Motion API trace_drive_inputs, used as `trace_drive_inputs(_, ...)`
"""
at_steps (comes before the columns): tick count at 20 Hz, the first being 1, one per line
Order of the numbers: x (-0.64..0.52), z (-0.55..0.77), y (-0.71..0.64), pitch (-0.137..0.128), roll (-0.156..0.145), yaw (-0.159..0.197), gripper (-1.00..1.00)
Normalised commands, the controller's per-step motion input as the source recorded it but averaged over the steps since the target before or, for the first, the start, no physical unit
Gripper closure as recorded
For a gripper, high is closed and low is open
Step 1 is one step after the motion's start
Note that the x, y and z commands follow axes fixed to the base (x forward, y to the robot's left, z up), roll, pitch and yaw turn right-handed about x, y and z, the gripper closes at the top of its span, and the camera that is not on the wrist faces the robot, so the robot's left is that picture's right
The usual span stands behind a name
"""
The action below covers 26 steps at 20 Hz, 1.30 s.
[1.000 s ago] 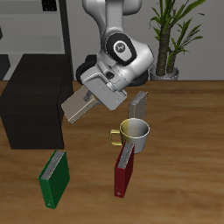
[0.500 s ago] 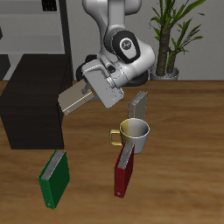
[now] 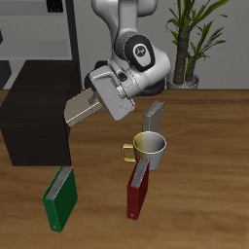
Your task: Place the left yellow book in the top region of the shelf
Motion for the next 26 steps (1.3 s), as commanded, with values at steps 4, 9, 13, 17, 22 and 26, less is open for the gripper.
trace_drive_inputs(4, -0.02, 0.02, -0.13, -0.016, -0.059, 0.003, 1.0)
trace_drive_inputs(9, 0.05, -0.05, -0.12, 0.023, -0.019, 0.003, 1.0)
trace_drive_inputs(13, 0.08, -0.1, -0.08, 0.022, -0.019, 0.016, 1.0)
trace_drive_inputs(17, 0.08, -0.1, -0.14, 0.035, -0.016, 0.007, 1.0)
trace_drive_inputs(22, 0.03, -0.03, -0.23, 0.024, -0.05, -0.004, 1.0)
trace_drive_inputs(26, 0.05, -0.08, -0.2, 0.018, -0.035, -0.006, 1.0)
